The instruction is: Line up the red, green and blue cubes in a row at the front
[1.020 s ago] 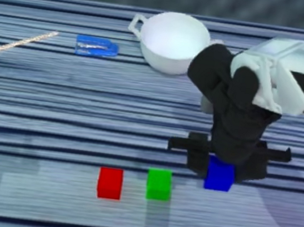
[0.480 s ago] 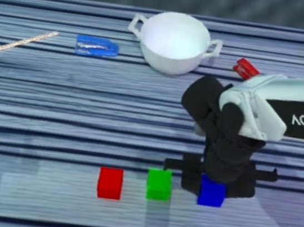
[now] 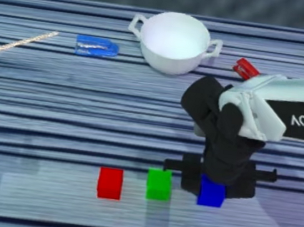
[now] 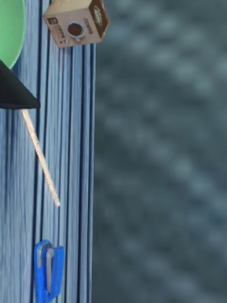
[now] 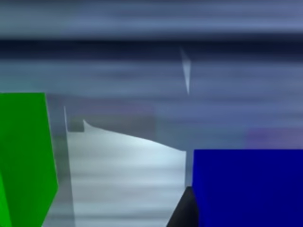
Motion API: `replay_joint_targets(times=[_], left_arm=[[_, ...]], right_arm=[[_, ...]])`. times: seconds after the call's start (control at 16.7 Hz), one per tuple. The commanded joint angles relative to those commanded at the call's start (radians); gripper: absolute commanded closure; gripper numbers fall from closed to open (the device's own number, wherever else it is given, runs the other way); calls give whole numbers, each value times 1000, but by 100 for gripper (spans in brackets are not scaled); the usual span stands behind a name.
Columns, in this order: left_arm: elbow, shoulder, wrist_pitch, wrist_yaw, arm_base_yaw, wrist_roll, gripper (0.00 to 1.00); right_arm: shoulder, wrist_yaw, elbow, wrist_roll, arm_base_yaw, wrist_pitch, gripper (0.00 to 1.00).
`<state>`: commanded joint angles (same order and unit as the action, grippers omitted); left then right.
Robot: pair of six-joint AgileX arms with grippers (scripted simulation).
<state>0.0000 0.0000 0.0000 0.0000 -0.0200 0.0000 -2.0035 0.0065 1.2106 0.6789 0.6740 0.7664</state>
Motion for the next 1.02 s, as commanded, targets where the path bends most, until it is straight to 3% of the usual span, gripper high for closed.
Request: replay_joint_targets(times=[0.42, 1.02], left_arm=[[0, 0, 0, 0, 0, 0, 0], [0, 0, 0, 0, 0, 0, 0]], right_arm=[[0, 0, 0, 0, 0, 0, 2], [2, 0, 3, 0, -1, 4, 0]])
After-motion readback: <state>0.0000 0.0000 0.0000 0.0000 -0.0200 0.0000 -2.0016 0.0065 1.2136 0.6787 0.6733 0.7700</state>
